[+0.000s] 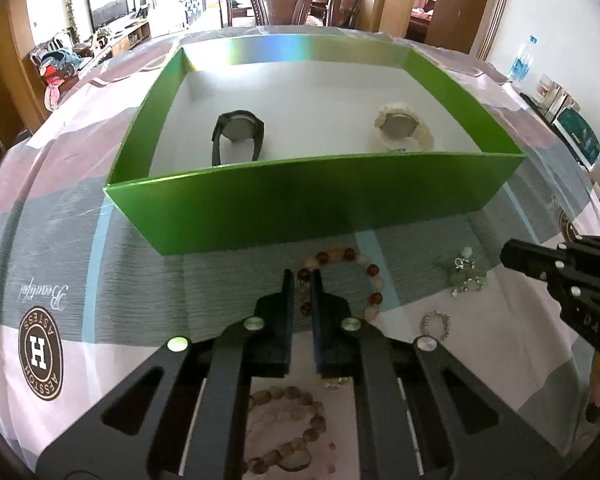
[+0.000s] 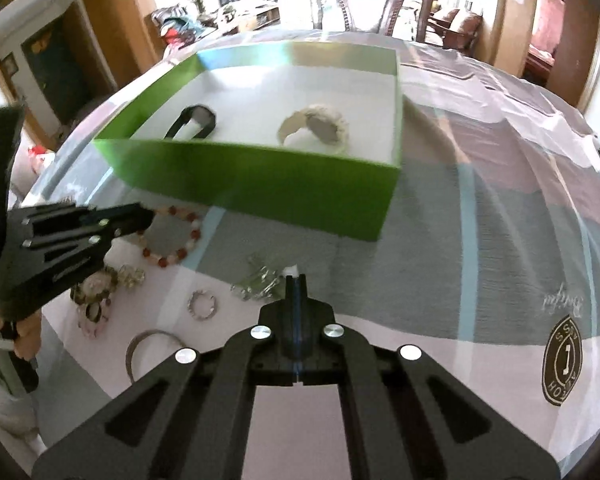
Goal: Organize jewelry
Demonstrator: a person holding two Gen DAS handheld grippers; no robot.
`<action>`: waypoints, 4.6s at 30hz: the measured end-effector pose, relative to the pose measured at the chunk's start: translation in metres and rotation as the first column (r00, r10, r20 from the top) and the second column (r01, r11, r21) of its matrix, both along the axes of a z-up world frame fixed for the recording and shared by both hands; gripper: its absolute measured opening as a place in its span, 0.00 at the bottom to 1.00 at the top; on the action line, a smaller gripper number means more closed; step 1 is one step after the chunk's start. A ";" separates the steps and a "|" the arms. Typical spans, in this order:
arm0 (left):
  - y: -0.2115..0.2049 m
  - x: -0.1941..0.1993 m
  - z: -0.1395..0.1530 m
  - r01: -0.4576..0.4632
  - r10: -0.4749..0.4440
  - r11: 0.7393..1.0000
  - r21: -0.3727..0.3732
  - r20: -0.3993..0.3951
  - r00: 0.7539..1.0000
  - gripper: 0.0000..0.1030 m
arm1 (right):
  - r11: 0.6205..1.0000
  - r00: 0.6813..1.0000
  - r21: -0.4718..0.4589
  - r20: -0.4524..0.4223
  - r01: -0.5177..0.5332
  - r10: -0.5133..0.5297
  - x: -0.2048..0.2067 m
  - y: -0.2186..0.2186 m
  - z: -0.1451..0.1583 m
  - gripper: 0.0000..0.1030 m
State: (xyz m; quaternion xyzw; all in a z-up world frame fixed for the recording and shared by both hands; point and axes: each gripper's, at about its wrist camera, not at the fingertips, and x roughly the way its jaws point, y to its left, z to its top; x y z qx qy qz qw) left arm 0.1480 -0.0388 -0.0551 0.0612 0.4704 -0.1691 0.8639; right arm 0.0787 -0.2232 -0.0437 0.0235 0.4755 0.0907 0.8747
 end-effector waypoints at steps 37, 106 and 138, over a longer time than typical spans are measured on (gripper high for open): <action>0.010 -0.002 -0.010 -0.051 0.050 0.999 0.012 0.021 0.999 0.08 | 1.000 0.998 0.011 0.048 0.030 -0.030 -0.001 -0.001 -0.003 0.04; 0.006 -0.016 -0.007 -0.003 0.002 1.000 0.022 0.062 0.998 0.08 | 0.999 0.997 -0.032 0.083 -0.001 0.004 -0.008 0.016 -0.008 0.08; 0.005 0.052 0.103 -0.049 0.065 0.996 -0.074 0.245 0.967 0.08 | 0.993 0.962 0.112 0.265 0.037 -0.066 0.061 0.012 0.086 0.08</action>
